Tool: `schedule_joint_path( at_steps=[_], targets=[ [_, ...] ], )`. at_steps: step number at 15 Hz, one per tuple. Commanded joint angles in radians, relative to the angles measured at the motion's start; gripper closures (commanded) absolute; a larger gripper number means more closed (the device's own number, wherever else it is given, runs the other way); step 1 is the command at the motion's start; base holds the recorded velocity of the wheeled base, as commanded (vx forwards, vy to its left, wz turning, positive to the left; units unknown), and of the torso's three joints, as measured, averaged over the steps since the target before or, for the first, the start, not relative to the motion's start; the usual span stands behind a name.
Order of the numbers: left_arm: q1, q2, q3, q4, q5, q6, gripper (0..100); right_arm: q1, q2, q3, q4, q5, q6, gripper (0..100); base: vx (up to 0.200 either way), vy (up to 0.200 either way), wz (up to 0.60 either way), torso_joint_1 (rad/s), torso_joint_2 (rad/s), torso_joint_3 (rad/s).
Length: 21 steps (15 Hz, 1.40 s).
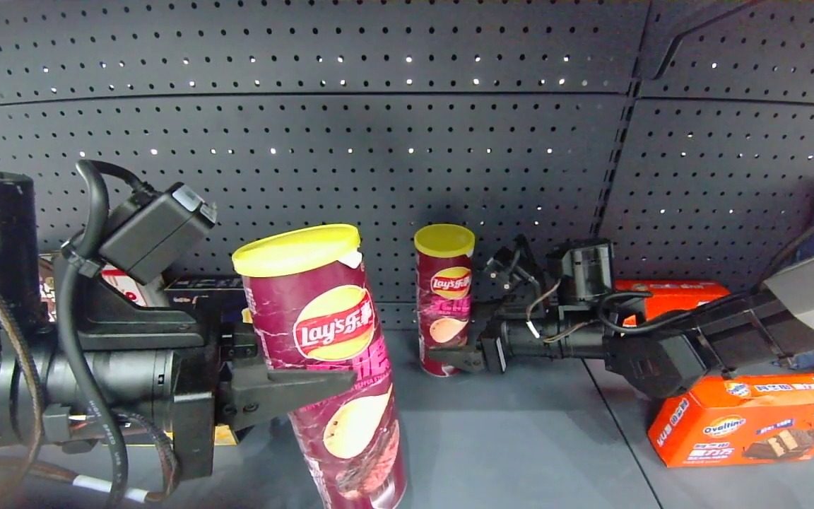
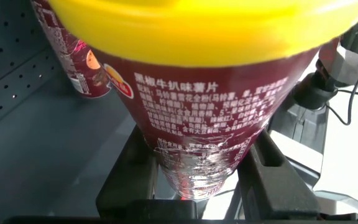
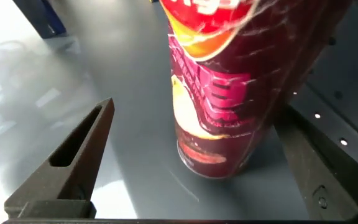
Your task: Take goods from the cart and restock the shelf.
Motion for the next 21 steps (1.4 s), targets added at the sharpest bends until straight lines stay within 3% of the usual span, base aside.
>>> schedule_joint_path(
  at_steps=[1, 6, 7, 17, 18, 21],
  targets=[
    [0.001, 0.000, 0.002, 0.000, 0.000, 0.000, 100, 0.003, 0.028, -0.013, 0.000, -0.001, 0.000, 0, 0.000, 0.000, 0.00, 0.000, 0.00, 0.000],
    [0.001, 0.000, 0.004, 0.000, 0.002, 0.000, 100, 0.008, 0.068, -0.038, -0.018, -0.015, 0.004, 0, 0.000, 0.000, 0.00, 0.000, 0.00, 0.000],
    [0.001, 0.000, 0.004, 0.001, 0.002, 0.000, 100, 0.009, 0.071, -0.039, -0.029, -0.018, 0.006, 100, 0.000, 0.000, 0.00, 0.000, 0.00, 0.000],
    [0.013, -0.005, 0.001, 0.001, 0.002, 0.000, 100, 0.025, -0.023, 0.019, -0.026, -0.051, 0.008, 100, 0.000, 0.000, 0.00, 0.000, 0.00, 0.000],
    [0.013, -0.006, 0.006, 0.001, 0.003, -0.002, 100, 0.052, -0.055, 0.064, -0.052, -0.133, 0.011, 100, 0.000, 0.000, 0.00, 0.000, 0.00, 0.000],
    [0.013, -0.006, 0.009, 0.003, 0.006, -0.002, 100, 0.103, -0.150, 0.194, -0.096, -0.145, 0.027, 100, 0.000, 0.000, 0.00, 0.000, 0.00, 0.000]
  ],
)
